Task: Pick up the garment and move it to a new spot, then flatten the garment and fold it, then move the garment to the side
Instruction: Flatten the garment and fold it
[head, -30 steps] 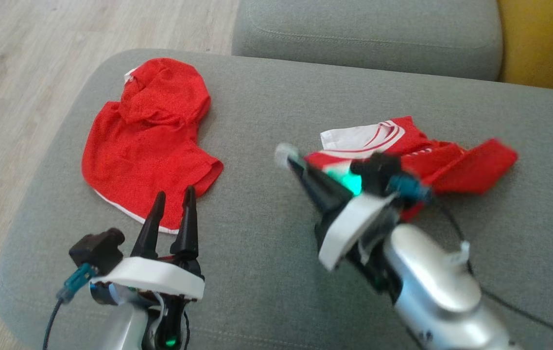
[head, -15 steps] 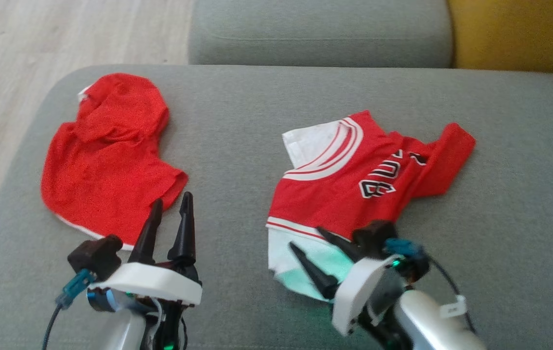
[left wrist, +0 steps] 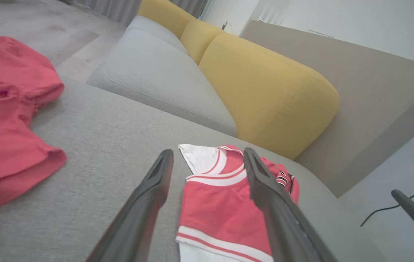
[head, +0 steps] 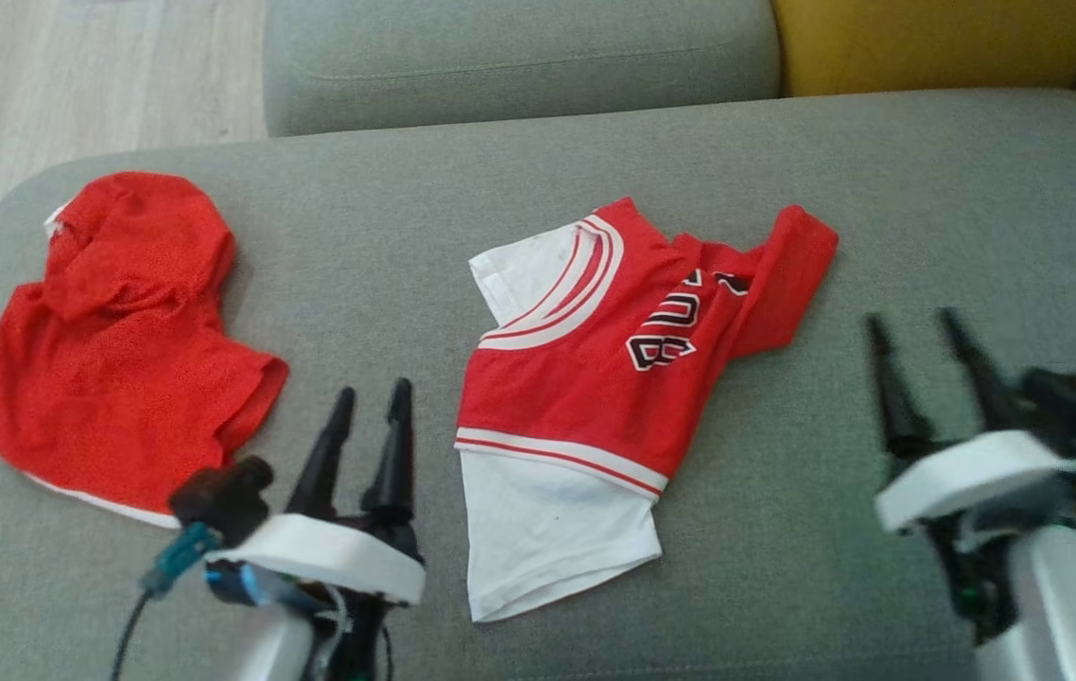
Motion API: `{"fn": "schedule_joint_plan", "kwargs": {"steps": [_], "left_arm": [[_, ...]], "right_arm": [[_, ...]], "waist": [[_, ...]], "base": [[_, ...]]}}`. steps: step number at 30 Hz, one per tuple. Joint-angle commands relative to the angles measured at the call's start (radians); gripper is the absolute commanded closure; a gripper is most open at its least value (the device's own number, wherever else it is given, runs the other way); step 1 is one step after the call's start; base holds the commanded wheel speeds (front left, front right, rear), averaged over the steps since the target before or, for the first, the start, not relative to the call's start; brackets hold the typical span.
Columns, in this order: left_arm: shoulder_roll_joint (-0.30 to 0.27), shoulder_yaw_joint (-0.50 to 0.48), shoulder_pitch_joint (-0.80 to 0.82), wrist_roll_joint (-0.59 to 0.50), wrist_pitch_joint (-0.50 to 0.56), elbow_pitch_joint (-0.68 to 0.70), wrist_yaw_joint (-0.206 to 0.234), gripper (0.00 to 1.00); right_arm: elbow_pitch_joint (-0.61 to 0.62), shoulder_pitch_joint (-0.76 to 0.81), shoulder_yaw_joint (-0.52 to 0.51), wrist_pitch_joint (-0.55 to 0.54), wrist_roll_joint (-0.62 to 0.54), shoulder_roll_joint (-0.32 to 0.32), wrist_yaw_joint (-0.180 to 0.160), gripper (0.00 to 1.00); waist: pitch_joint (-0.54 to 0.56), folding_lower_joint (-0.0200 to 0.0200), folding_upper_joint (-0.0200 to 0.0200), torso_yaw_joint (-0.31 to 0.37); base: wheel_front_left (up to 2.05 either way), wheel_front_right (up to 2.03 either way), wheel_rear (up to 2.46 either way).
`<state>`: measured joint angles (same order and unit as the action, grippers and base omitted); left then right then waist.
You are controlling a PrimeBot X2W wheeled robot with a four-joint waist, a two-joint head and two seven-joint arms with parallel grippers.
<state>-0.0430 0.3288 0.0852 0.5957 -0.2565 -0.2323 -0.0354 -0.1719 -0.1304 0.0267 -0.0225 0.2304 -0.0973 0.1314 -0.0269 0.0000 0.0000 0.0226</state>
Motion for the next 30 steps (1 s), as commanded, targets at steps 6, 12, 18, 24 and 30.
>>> {"fn": "schedule_joint_plan", "kwargs": {"steps": [6, 12, 18, 24, 30], "left_arm": [[-0.007, 0.114, 0.043, 0.043, -0.005, -0.036, -0.021, 0.00], [-0.007, 0.202, 0.056, 0.052, 0.033, -0.115, -0.010, 0.00], [-0.019, 0.234, 0.077, 0.009, 0.108, -0.208, 0.065, 0.00], [-0.034, 0.254, 0.092, -0.023, 0.171, -0.255, 0.123, 0.00], [-0.037, 0.283, 0.102, -0.036, 0.230, -0.289, 0.141, 0.00]], "right_arm": [[0.091, 0.001, -0.132, 0.052, -0.047, 0.043, -0.001, 0.00], [0.091, 0.001, -0.141, 0.061, -0.038, 0.046, -0.001, 0.00], [0.067, -0.006, -0.126, 0.082, -0.010, 0.047, -0.001, 0.00], [0.044, -0.015, -0.116, 0.098, -0.002, 0.047, -0.001, 0.00], [0.028, -0.033, -0.110, 0.112, 0.008, 0.047, -0.001, 0.00]], "waist": [[-0.014, 0.0000, 0.0000, 0.018], [-0.022, 0.0000, 0.0000, 0.021], [-0.032, 0.0000, 0.0000, 0.023], [-0.036, 0.0000, 0.0000, 0.023], [-0.039, 0.0000, 0.0000, 0.033]], "base": [[0.00, 0.00, 0.00], [0.00, 0.00, 0.00], [0.00, 0.00, 0.00], [0.00, 0.00, 0.00], [0.00, 0.00, 0.00]]}}
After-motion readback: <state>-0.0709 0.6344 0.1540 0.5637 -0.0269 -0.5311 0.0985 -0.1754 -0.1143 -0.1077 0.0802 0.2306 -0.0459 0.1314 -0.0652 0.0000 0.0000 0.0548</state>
